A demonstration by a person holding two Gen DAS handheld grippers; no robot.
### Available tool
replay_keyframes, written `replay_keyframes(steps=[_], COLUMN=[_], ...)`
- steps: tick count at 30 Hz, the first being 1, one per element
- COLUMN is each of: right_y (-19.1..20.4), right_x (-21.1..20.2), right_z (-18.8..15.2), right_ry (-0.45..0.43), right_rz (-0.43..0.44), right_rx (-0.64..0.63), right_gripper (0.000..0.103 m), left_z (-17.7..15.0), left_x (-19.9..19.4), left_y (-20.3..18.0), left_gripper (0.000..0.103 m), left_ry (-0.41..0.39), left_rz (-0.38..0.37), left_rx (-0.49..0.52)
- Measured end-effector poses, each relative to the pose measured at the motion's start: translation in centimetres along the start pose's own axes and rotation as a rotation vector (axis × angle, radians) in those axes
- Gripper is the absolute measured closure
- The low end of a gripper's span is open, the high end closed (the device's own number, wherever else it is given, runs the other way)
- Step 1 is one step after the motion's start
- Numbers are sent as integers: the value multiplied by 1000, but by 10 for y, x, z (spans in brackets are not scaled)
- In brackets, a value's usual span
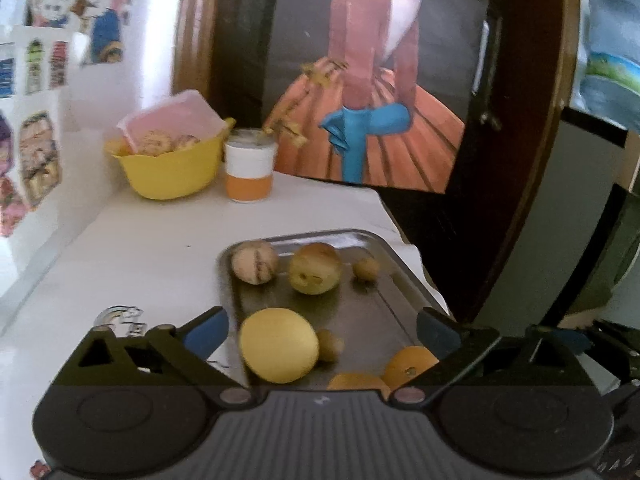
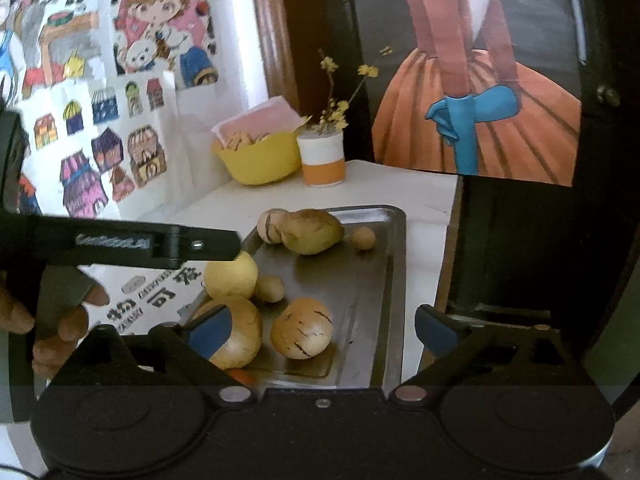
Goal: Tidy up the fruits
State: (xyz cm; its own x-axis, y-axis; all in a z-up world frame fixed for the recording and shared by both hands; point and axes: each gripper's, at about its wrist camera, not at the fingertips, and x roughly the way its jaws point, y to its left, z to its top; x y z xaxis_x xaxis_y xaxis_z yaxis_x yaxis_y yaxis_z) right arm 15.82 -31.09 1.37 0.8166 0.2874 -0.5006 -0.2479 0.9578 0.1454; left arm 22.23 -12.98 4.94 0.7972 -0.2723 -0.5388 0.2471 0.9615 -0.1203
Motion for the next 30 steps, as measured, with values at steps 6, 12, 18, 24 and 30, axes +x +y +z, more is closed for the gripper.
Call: replay_keyframes(steps=[6, 12, 18, 24, 30], right_y=[4, 13, 29, 53, 78], right_x=[-20, -39, -55, -72, -91], right_z=[-2, -2, -7, -15, -28], right_ry=[-50, -94, -118, -141, -151], right_rz=[-13, -35, -45, -50, -39], right_rx=[55, 83, 77, 43, 48], right_gripper=[1, 1, 1, 1, 1], left_z=[-6, -13, -25, -42, -63], left_x=[-29, -57, -86, -118, -148], left_y=[11, 21, 27, 36, 46], left_gripper=[1, 1, 1, 1, 1], left_ry=[-72, -103, -135, -162, -158], left_rz=[43, 82, 124, 164, 188], left_rx=[-21, -48, -58, -92, -134])
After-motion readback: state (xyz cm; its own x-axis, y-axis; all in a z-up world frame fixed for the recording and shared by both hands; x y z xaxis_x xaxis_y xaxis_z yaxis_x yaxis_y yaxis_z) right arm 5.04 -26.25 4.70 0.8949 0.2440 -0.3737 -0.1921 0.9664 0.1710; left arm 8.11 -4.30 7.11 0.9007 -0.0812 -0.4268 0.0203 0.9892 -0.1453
